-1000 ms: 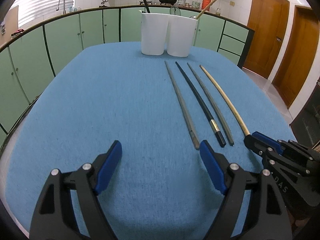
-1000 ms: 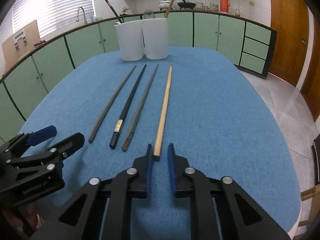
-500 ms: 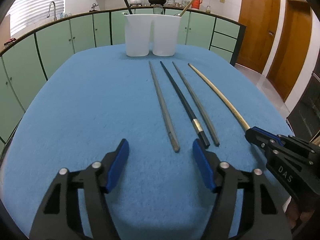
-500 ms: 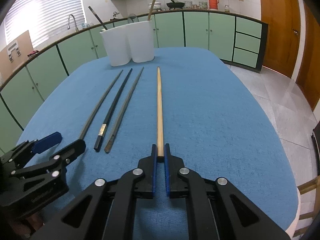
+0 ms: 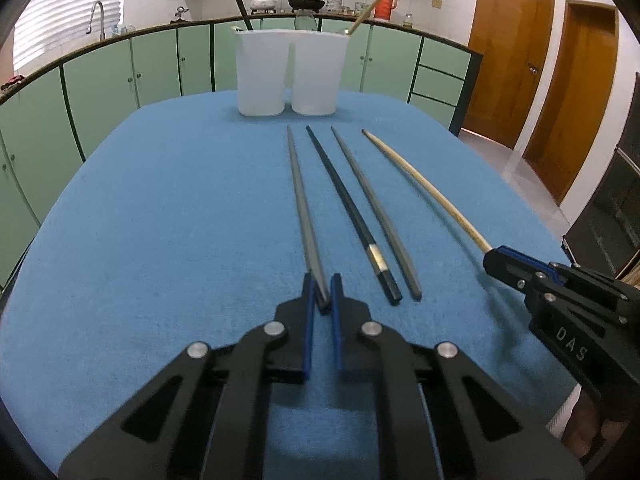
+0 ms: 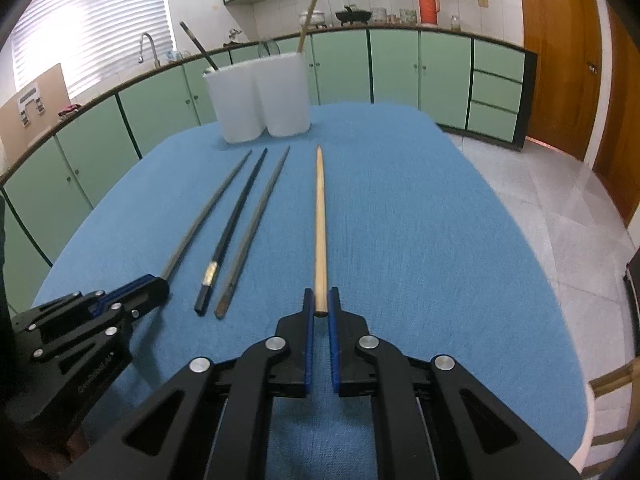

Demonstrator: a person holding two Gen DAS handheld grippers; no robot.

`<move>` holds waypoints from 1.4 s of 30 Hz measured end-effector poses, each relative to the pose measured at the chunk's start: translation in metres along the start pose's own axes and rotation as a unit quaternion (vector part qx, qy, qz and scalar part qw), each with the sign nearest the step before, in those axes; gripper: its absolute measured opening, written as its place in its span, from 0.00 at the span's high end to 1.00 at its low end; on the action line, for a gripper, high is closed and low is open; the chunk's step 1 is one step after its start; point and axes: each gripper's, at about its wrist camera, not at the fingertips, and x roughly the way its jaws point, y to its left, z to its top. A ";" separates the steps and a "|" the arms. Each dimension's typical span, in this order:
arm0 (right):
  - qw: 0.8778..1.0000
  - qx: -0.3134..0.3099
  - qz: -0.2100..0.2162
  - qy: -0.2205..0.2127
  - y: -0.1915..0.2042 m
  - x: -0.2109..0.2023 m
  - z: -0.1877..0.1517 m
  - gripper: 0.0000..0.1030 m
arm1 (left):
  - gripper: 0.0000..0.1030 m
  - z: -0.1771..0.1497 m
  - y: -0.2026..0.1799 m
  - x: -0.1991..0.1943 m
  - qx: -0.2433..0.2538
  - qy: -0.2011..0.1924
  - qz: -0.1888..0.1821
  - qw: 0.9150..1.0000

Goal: Organize utensils
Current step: 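Grasp a dark grey chopstick with left gripper while right grasps the wooden chopstick, then lift both chopsticks and lower them upright into the white holder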

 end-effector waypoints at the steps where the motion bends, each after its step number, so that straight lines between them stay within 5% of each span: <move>1: 1.000 -0.001 0.001 -0.008 0.000 -0.005 0.004 0.94 | 0.93 0.003 0.000 -0.003 0.001 -0.005 0.001 1.000; 18: 0.995 -0.008 0.008 -0.102 0.002 -0.058 0.061 0.94 | 0.94 0.060 -0.003 -0.056 0.007 -0.090 0.006 0.996; 42: 0.989 0.013 0.057 -0.140 -0.013 -0.074 0.171 0.94 | 0.94 0.161 0.014 -0.082 -0.008 -0.176 0.001 0.984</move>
